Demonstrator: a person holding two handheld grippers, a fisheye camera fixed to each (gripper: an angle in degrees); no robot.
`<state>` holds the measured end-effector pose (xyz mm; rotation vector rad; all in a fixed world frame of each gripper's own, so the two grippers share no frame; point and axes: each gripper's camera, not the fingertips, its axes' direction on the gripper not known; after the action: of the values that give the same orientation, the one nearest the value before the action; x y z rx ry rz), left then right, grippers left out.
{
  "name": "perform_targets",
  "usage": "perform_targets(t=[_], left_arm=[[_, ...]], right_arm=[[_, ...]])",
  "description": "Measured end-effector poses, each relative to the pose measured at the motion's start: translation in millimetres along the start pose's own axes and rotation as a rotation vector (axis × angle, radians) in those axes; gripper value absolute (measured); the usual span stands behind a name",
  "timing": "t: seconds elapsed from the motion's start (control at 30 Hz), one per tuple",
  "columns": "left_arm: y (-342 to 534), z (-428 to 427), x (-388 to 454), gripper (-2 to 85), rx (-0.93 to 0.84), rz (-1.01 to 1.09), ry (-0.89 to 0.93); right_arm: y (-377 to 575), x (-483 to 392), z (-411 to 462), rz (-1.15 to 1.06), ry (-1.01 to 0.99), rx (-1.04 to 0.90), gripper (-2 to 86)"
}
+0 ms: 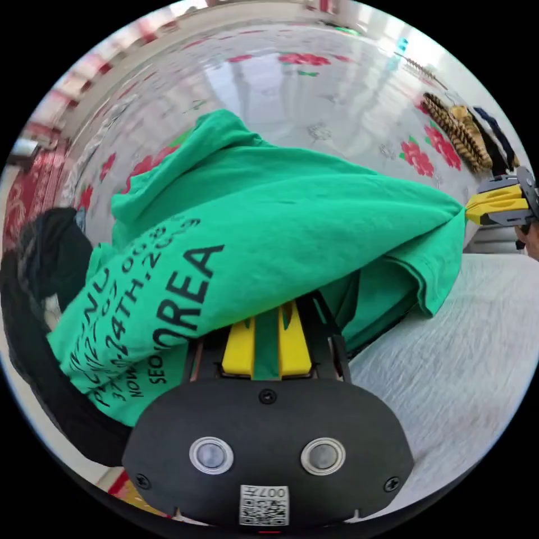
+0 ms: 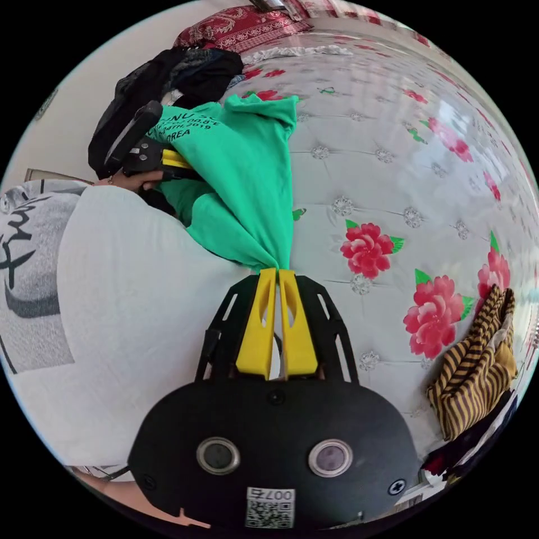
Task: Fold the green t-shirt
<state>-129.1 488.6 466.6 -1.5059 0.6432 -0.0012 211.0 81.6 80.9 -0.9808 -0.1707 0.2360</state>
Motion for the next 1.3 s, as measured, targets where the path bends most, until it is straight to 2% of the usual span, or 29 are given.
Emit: perform_targets(t=[0.1,0.2,0.27,0.33,0.4,0.43,0.53,0.73,0.93,0.97,1.03,1.1,1.17,1.3], left_arm=[[-23.4,-0.4,39.4,-0.5,-0.025,0.208,-0.144],[-26.7,-8.6,49.3,-0.8,0.012,0.241,-0.109],[-18.6,-15.1,43.2,-0.8,0.048,0.172,-0.053],[8.9,-25.7,27.4,-0.8,0.129,0.017,0.016],[38.2,-31.7,13.0,-0.8,0.18,-0.111,0.059],[59.2,-34.4,2.4,-0.8,0.197,-0.214,0.025],[107.0,-38.0,-24.9,-1.0,0.185,-0.408,-0.094],[149.1,-24.6,-69.4,-1.0,0.092,-0.625,-0.052],[136.9,-9.5,-56.1,-1.0,0.007,-0.635,-0.037],[135.7,-9.5,-54.0,-1.0,0.003,-0.63,-0.036],[133.5,-12.0,-49.2,-1.0,-0.006,-0.617,-0.047],[133.0,-13.3,-50.8,-1.0,-0.023,-0.622,-0.054],[132.8,-15.1,-55.0,-1.0,-0.024,-0.636,-0.052],[122.3,-20.9,-65.3,-1.0,0.0,-0.652,-0.017]], right_arm=[[11.8,-5.1,-3.3,0.039,0.031,0.027,-0.1],[15.0,1.0,-28.6,0.057,0.027,0.113,0.2],[14.1,13.4,-59.2,0.089,0.002,0.227,1.0],[8.3,23.3,-77.8,0.101,-0.051,0.31,2.2],[-6.3,30.1,-86.8,0.094,-0.089,0.354,3.7],[-21.6,31.7,-87.4,0.079,-0.101,0.358,4.8],[-74.5,27.1,-75.0,0.019,-0.107,0.315,7.2],[-189.3,6.1,-32.1,-0.059,-0.045,0.226,9.0],[-254.5,-22.9,29.8,-0.159,0.123,-0.028,7.5],[-253.1,-29.1,24.6,-0.197,0.232,0.024,5.8],[-253.2,-25.5,10.5,-0.234,0.3,0.023,3.2],[-246.0,0.2,-25.4,-0.163,0.293,0.125,1.8],[-225.1,57.9,-85.8,0.008,0.261,0.267,0.8],[-187.9,136.7,-151.7,0.179,0.209,0.351,0.2]])
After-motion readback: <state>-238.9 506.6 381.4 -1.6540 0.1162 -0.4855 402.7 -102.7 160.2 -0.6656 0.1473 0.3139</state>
